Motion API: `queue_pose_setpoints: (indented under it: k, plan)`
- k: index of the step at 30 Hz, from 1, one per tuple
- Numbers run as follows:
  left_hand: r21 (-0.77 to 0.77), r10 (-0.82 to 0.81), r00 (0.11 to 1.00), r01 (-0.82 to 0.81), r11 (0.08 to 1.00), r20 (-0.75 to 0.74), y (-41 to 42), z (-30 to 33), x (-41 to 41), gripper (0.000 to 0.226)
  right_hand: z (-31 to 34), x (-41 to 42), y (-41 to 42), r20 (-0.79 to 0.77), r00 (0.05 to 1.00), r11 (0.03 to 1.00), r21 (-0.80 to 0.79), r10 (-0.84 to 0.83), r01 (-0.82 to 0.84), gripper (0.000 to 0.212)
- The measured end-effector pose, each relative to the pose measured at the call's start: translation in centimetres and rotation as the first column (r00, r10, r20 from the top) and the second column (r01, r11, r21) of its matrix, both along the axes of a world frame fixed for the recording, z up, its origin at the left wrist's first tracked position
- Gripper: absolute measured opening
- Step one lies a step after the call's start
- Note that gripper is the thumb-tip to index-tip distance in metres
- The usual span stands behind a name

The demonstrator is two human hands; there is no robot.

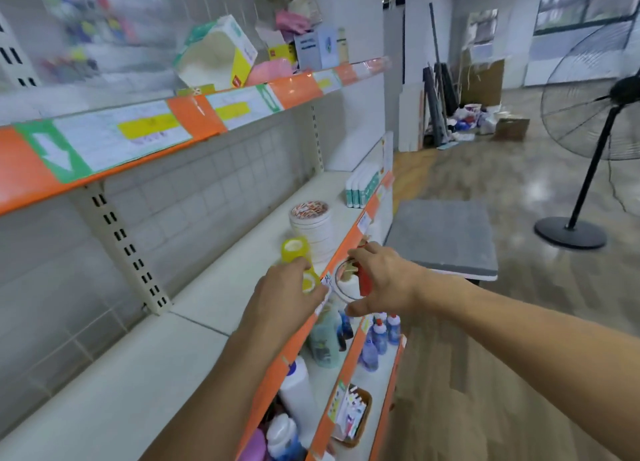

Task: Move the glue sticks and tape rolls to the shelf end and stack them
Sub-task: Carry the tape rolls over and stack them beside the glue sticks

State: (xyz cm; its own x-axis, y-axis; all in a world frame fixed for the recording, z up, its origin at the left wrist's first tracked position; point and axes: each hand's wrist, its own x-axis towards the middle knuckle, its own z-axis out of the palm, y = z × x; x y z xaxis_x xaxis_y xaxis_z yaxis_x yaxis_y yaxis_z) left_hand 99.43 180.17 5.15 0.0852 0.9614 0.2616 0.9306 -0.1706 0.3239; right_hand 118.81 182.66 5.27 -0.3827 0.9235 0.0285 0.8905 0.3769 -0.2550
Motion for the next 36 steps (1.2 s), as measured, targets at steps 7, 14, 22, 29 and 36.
queue_pose_setpoints:
  k: [7, 14, 22, 29, 36]
  plan:
    - [0.08, 0.066, 0.998, -0.065, 0.995, -0.006, 7.3, 2.1, 0.2, 0.051, 1.4, 1.2, 7.5, -0.077, 0.997, 1.0, 0.023, 0.021, -0.019, 0.105]
    - [0.124, 0.105, 0.994, -0.107, 0.987, 0.025, 12.4, 4.2, 1.1, 0.047, 1.2, 4.2, 13.6, -0.025, 1.0, 1.0, 0.008, -0.004, 0.004, 0.102]
    - [0.14, 0.264, 0.962, -0.271, 0.953, 0.062, 16.6, 5.0, 1.8, 0.047, 0.5, 6.2, 22.5, 0.076, 0.995, 0.997, -0.046, 0.064, -0.061, 0.095]
    - [0.081, 0.524, 0.841, -0.536, 0.84, 0.132, 15.8, 4.5, 2.0, 0.05, -0.5, 4.5, 28.4, 0.037, 0.956, 0.944, -0.175, 0.29, -0.279, 0.111]
    - [0.053, 0.682, 0.72, -0.692, 0.72, 0.126, 13.1, 3.8, 3.6, 0.049, -3.0, 2.9, 30.7, -0.002, 0.903, 0.876, -0.242, 0.43, -0.417, 0.114]
